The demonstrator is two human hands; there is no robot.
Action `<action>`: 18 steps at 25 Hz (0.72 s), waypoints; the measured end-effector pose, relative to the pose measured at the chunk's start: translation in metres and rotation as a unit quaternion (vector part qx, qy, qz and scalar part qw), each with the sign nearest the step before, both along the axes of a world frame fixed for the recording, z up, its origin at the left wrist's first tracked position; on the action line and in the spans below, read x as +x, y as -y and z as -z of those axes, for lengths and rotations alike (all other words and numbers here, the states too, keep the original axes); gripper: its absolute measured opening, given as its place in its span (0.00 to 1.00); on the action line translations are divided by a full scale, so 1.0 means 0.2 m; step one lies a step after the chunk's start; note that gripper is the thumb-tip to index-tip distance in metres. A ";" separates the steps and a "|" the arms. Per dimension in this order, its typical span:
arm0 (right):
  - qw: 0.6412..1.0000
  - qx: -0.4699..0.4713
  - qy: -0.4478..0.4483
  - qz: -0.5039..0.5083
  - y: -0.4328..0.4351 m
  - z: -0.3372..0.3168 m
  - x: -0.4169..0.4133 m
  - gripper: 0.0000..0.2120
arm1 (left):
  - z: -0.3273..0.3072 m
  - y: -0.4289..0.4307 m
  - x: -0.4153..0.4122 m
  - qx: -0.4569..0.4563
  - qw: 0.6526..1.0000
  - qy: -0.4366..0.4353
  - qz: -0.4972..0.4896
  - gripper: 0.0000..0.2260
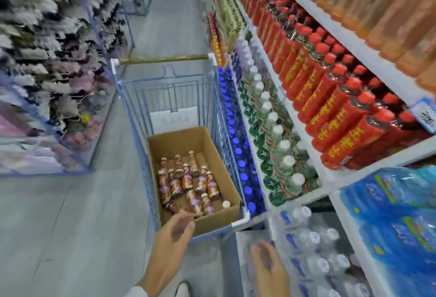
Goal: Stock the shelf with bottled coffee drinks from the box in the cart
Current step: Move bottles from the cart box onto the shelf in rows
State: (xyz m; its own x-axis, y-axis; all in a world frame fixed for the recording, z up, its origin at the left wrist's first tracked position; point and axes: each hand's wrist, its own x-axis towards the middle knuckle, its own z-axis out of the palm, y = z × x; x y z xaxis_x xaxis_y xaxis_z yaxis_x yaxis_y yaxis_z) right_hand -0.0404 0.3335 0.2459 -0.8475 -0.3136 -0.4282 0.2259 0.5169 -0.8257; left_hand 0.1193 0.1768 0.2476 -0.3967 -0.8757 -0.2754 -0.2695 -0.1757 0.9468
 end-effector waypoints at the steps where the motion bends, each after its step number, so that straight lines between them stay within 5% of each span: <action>1: 1.000 0.016 0.001 -0.027 0.07 0.01 0.00 0.10 | 0.01 0.05 0.02 0.003 1.000 0.005 -0.023 0.07; 8: 0.972 0.058 0.036 -0.226 0.53 0.07 -0.16 0.09 | 0.21 0.27 0.04 0.032 0.989 0.088 -0.118 0.06; 15: 0.933 0.084 0.071 -0.343 1.00 0.29 -0.48 0.03 | 0.54 0.53 -0.25 0.153 0.959 0.150 -0.187 0.06; 18: 0.918 0.103 0.087 -0.373 1.14 0.35 -0.58 0.09 | 0.71 0.67 -0.36 0.201 0.938 0.210 -0.189 0.08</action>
State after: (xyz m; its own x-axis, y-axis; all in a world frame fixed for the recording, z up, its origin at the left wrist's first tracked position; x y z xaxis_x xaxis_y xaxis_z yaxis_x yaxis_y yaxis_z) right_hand -0.1572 0.1049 0.1753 -0.3429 -0.6771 -0.6511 -0.1357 0.7216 -0.6789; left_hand 0.0466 0.0436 0.1050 0.1383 -0.7240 -0.6758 -0.4502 -0.6537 0.6083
